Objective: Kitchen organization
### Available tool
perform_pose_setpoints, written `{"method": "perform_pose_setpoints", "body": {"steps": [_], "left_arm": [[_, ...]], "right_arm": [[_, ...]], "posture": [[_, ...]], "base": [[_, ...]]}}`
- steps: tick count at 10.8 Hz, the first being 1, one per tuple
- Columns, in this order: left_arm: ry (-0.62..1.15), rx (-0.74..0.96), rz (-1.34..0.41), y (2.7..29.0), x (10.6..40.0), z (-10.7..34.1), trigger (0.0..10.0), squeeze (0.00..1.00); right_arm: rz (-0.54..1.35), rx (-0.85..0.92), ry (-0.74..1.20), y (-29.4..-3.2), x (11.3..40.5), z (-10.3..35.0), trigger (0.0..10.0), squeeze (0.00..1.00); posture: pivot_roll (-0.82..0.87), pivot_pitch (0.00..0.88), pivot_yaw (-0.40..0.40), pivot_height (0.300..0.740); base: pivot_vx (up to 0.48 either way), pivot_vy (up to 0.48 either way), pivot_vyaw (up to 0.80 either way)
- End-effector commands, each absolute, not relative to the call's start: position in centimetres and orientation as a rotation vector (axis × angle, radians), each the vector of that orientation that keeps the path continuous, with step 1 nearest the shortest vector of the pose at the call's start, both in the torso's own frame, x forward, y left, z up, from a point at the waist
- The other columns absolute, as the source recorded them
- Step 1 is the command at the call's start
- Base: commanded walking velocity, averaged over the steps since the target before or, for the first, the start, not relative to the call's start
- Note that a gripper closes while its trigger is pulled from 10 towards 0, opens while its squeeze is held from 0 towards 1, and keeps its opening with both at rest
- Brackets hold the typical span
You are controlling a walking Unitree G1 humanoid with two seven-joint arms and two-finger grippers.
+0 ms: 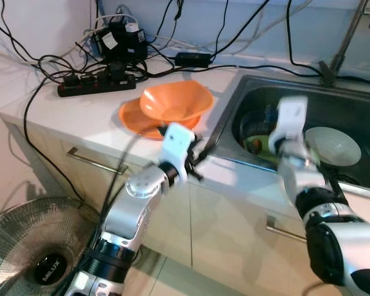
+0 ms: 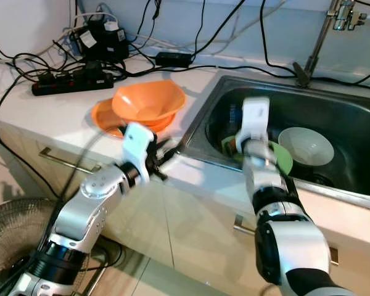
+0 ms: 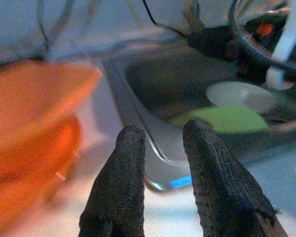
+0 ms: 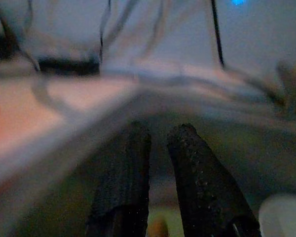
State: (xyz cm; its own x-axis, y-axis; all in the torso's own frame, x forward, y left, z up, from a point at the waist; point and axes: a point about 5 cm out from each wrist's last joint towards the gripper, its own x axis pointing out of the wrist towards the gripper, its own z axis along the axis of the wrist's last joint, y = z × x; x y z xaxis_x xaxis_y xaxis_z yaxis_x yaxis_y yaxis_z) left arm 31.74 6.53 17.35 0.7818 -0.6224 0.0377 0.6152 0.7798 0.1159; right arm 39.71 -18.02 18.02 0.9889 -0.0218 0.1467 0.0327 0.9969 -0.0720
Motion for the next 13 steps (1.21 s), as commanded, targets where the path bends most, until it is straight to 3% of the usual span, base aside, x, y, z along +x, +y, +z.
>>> {"method": "perform_pose_setpoints", "body": {"steps": [1, 4, 7, 8, 9, 10, 11, 13], "left_arm": [[-0.115, 0.128, -0.641, 6.8, 32.2, 18.0, 10.0, 0.0], [-0.26, 0.258, -0.557, 7.0, 32.9, 20.7, 10.0, 0.0], [-0.276, 0.474, -0.534, 8.6, 33.9, 21.3, 10.0, 0.0], [-0.261, 0.534, -0.524, 9.8, 34.4, 21.3, 10.0, 0.8], [-0.242, 0.583, -0.528, 10.6, 34.8, 21.2, 10.0, 1.0], [-0.219, 0.655, -0.55, 11.3, 35.2, 21.1, 10.0, 1.0], [-0.188, 0.74, -0.604, 12.0, 35.5, 20.9, 10.0, 0.0], [-0.119, 0.826, -0.652, 13.7, 36.0, 20.9, 10.0, 0.0]], "right_arm": [[-0.014, -0.05, -0.221, -17.4, 39.9, 19.7, 10.0, 0.0], [0.018, -0.013, -0.327, -16.4, 38.3, 20.3, 10.0, 0.0], [0.073, 0.02, -0.203, -14.9, 35.0, 15.8, 10.0, 0.0], [0.069, 0.039, -0.161, -14.5, 34.3, 14.8, 10.0, 0.0], [0.072, 0.046, -0.157, -14.3, 34.2, 15.0, 10.0, 0.0], [0.075, 0.052, -0.157, -14.1, 34.3, 15.3, 10.0, 0.0], [0.082, 0.058, -0.164, -13.7, 34.3, 15.8, 10.0, 0.0], [0.083, 0.063, -0.166, -13.6, 34.2, 16.1, 10.0, 0.0]], "posture": [[0.17, 0.021, 0.05, 0.74], [0.15, 0.021, 0.051, 0.74], [0.14, 0.007, 0.048, 0.74], [0.14, 0.0, 0.053, 0.74], [0.14, 0.0, 0.056, 0.74], [0.14, 0.0, 0.057, 0.74], [0.14, 0.0, 0.059, 0.74], [0.14, 0.0, 0.063, 0.74]], "base": [[0.0, 0.0, 0.0], [0.0, 0.0, 0.0], [0.0, 0.0, 0.0], [0.0, 0.0, 0.0], [0.0, 0.0, 0.0], [0.0, 0.0, 0.0], [0.0, 0.0, 0.0], [0.0, 0.0, 0.0]]}}
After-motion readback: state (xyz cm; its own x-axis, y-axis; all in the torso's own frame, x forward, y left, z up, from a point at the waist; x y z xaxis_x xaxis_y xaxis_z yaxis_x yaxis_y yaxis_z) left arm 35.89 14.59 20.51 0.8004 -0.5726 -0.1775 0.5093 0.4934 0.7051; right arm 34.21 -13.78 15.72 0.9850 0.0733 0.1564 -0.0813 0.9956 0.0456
